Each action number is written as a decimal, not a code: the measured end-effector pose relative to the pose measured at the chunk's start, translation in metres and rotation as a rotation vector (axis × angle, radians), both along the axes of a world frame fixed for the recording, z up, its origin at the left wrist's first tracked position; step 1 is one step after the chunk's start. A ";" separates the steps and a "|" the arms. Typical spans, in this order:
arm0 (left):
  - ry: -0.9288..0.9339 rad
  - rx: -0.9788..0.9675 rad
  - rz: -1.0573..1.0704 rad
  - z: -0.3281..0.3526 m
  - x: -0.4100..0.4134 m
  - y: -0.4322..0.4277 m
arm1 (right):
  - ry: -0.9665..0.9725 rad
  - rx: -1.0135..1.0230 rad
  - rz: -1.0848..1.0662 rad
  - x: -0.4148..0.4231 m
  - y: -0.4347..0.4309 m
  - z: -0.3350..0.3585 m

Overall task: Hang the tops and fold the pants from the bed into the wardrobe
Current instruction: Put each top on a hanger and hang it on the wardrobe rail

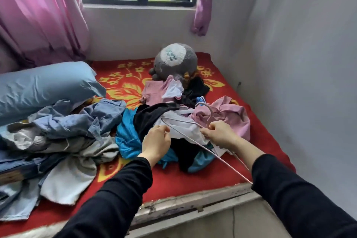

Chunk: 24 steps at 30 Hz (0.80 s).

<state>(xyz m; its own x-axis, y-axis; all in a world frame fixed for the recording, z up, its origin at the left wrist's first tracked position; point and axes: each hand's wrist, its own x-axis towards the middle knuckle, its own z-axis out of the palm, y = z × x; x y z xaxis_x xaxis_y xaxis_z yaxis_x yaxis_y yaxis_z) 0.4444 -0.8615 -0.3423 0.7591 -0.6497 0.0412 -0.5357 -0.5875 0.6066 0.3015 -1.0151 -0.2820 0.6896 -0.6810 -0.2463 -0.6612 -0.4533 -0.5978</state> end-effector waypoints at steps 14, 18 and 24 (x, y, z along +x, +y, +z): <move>0.201 0.162 -0.012 -0.114 0.064 -0.268 | 0.000 0.090 -0.281 0.063 -0.262 -0.126; 0.090 0.321 0.106 -0.159 0.077 -0.333 | -0.014 0.146 -0.298 0.079 -0.321 -0.179; -0.099 0.784 -0.042 -0.219 0.089 -0.382 | -0.039 0.161 -0.261 0.094 -0.370 -0.239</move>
<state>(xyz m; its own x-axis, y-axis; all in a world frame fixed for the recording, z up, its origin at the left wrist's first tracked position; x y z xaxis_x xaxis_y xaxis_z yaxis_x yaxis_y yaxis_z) 0.5332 -1.2438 -0.5608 0.7501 -0.5451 -0.3744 -0.5967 -0.8020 -0.0277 0.3953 -1.3853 -0.5208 0.5076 -0.7908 -0.3420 -0.7179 -0.1687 -0.6754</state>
